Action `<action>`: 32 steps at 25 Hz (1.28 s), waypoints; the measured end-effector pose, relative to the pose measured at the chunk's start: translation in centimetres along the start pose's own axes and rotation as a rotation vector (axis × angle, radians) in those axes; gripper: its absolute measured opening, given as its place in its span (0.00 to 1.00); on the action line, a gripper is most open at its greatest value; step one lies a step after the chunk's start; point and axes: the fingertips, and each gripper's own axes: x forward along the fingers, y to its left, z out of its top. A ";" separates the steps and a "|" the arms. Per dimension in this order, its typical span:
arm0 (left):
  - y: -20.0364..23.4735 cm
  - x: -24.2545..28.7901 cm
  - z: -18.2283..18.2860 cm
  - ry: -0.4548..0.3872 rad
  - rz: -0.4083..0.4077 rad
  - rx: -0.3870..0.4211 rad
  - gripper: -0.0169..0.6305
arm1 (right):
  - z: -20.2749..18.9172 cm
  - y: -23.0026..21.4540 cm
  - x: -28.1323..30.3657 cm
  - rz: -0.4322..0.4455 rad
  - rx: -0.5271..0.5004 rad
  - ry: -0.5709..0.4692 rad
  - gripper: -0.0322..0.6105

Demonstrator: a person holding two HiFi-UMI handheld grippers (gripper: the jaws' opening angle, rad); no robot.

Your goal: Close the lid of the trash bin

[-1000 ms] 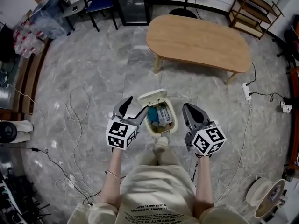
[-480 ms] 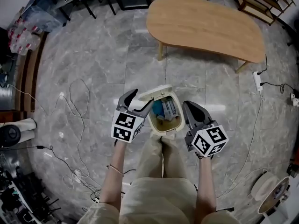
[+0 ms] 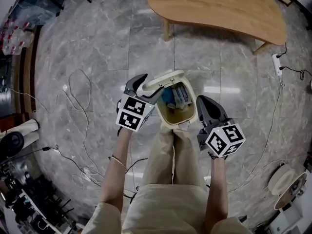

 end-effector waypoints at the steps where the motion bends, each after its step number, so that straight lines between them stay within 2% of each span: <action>1: 0.0 0.2 -0.2 0.007 -0.006 0.006 0.51 | -0.3 0.1 0.1 -0.003 0.004 0.001 0.06; 10: -0.6 0.8 -1.3 0.053 -0.037 0.092 0.51 | -1.8 0.6 0.0 -0.025 0.043 -0.016 0.06; 19: -1.4 0.8 -2.0 0.095 -0.054 0.193 0.50 | -3.2 0.7 -1.6 -0.089 0.095 -0.062 0.06; 25: -2.8 0.4 -2.5 0.094 -0.076 0.256 0.50 | -4.5 1.1 -2.6 -0.129 0.119 -0.105 0.06; 32: -4.8 0.0 -3.3 0.082 -0.095 0.305 0.50 | -6.4 3.0 -3.1 -0.125 0.138 -0.133 0.06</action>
